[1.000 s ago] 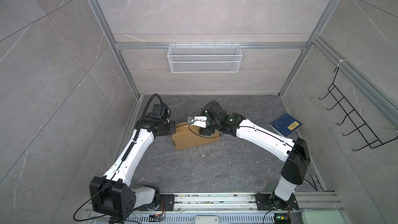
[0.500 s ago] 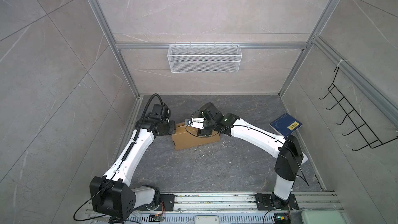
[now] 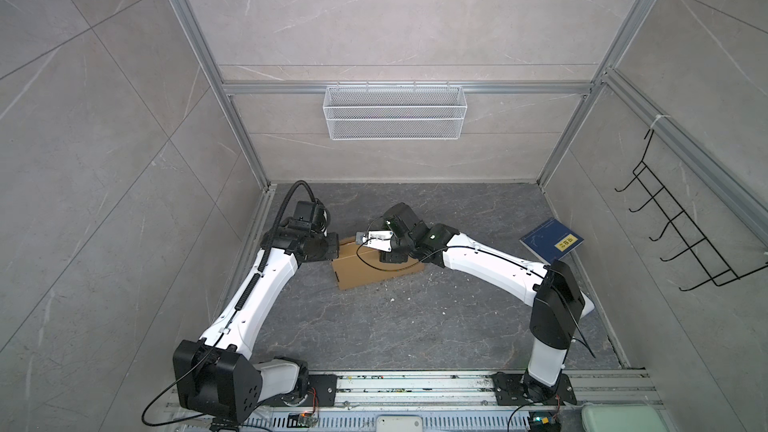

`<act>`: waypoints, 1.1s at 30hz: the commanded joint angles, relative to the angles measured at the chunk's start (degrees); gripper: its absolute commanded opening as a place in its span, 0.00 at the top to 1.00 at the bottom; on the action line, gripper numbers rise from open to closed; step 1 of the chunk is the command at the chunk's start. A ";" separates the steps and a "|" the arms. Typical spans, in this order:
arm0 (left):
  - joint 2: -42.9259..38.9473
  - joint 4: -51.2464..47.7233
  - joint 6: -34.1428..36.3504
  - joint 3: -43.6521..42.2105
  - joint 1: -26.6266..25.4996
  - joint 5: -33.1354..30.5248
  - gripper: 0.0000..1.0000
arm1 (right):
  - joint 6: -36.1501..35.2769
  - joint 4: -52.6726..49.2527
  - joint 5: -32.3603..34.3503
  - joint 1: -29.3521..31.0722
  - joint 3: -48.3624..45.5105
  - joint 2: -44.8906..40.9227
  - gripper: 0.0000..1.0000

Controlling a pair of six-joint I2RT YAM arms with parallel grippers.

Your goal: Fold the paper box

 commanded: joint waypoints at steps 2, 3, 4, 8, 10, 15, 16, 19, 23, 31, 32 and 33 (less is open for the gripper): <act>-0.53 -5.25 1.18 -1.52 -0.71 2.59 0.99 | 1.57 0.41 0.54 0.59 -1.50 -0.19 0.31; -0.76 -5.24 1.27 -1.65 -0.71 2.66 0.99 | 1.58 0.40 0.70 0.60 -1.66 -0.13 0.32; -1.00 -5.35 1.44 -1.74 -0.71 2.54 0.98 | 1.59 0.45 0.83 0.62 -1.96 -0.06 0.32; -2.09 -5.81 1.59 -1.65 -0.71 2.12 0.93 | 1.92 0.55 1.04 0.58 -2.52 -0.15 0.34; -2.67 -6.02 1.56 -1.45 -0.71 2.09 0.90 | 2.01 0.52 1.22 0.59 -2.76 -0.17 0.34; -3.83 -6.34 1.54 -0.96 -0.71 2.72 0.83 | 2.35 0.57 1.32 0.60 -3.05 -0.17 0.35; -4.06 -6.55 1.57 -0.82 -0.71 2.79 0.81 | 2.36 0.53 1.39 0.63 -3.10 -0.15 0.35; -5.30 -7.17 1.67 -0.04 -0.72 3.12 0.75 | 2.53 0.56 1.61 0.63 -3.32 -0.07 0.35; -6.97 -8.31 1.94 1.24 -0.71 3.80 0.69 | 2.80 0.58 1.67 0.60 -3.52 0.26 0.36; -10.22 -8.61 1.36 1.84 0.23 5.05 0.47 | 3.15 0.73 1.65 0.63 -3.98 0.15 0.38; -10.47 -7.73 0.50 1.67 1.12 6.30 0.43 | 3.18 0.74 1.73 0.58 -4.10 0.09 0.38; -10.69 -6.64 -0.50 1.36 2.42 8.41 0.40 | 3.24 0.83 1.86 0.59 -4.26 0.05 0.38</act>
